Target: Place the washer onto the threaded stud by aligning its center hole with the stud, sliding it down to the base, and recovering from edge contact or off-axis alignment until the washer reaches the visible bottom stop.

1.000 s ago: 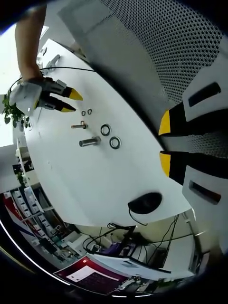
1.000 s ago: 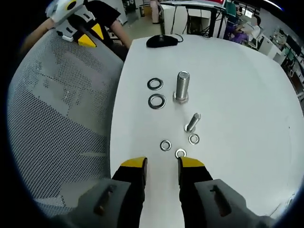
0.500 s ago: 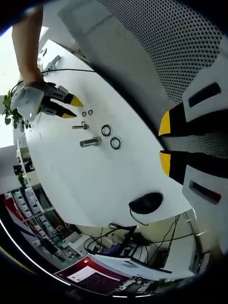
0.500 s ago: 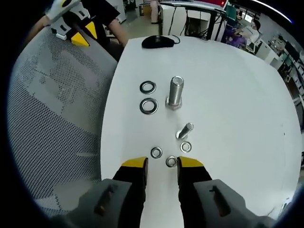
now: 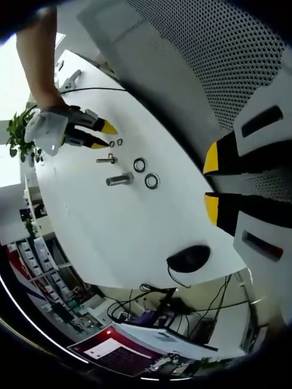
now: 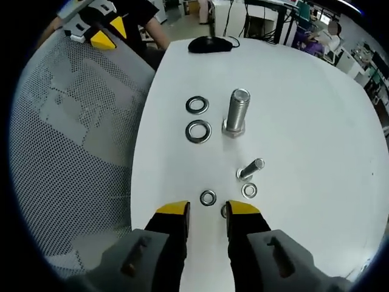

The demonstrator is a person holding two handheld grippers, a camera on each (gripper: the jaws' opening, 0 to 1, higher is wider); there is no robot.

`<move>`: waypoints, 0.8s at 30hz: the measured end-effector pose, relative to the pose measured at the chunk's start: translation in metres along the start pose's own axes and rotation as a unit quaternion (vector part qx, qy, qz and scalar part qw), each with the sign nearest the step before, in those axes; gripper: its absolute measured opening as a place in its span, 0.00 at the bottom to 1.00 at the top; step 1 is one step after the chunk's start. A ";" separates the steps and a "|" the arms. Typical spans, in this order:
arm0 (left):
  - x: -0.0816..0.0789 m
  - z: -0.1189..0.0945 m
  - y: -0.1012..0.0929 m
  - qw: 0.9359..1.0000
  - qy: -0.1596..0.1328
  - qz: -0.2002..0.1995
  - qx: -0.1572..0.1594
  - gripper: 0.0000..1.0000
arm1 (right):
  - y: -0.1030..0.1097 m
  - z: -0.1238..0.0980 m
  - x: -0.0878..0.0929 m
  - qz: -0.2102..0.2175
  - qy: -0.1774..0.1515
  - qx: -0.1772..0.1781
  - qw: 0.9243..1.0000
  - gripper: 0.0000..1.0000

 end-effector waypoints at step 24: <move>0.001 0.000 -0.003 1.000 0.007 0.007 0.001 0.09 | 0.009 0.022 0.001 0.001 0.042 -0.006 0.999 0.20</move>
Point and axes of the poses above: the point that each gripper's makers call its tool centre point, and the gripper's own axes: z roughly forward along the fingers, y roughly to its left, x roughly out of its underside, the point moved 4 cm from there along -z, roughly backward along the fingers
